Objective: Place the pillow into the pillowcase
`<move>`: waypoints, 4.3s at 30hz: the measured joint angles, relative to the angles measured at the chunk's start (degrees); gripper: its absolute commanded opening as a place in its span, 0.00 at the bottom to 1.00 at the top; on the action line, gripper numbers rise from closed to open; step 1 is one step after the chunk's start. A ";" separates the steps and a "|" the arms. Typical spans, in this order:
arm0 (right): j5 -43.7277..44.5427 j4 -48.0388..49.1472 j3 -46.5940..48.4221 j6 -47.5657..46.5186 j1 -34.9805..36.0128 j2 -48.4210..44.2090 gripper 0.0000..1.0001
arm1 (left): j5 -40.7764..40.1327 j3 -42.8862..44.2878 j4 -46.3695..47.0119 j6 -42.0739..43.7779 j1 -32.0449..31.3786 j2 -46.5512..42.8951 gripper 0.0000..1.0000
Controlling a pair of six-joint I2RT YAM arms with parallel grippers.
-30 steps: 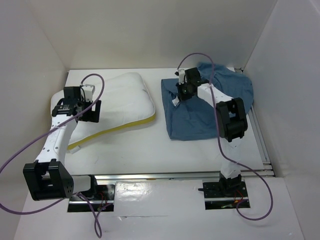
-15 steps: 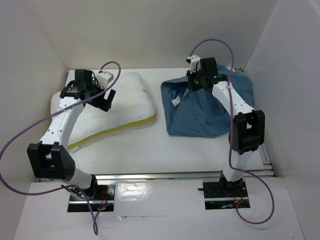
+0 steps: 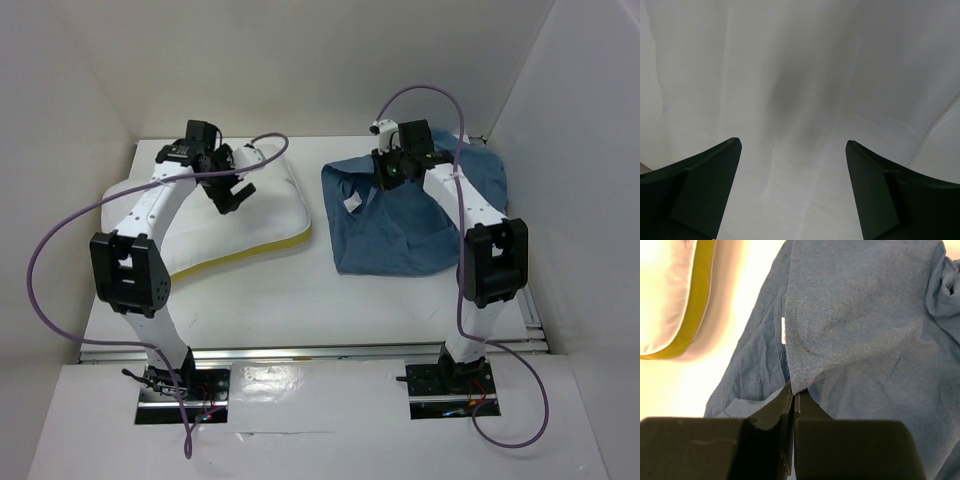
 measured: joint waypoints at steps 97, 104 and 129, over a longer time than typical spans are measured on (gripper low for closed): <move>-13.84 -14.40 -3.65 -4.72 -2.05 -19.30 0.00 | 10.03 -5.88 0.48 -11.06 -33.24 -1.51 0.00; -14.64 -18.45 -12.81 -8.07 -2.05 -25.68 0.00 | 8.28 -4.31 3.91 -12.31 -33.27 0.42 0.00; -17.22 -28.52 -16.63 -16.09 -2.05 -31.23 0.00 | 2.51 2.93 9.88 -35.65 -20.63 5.68 0.00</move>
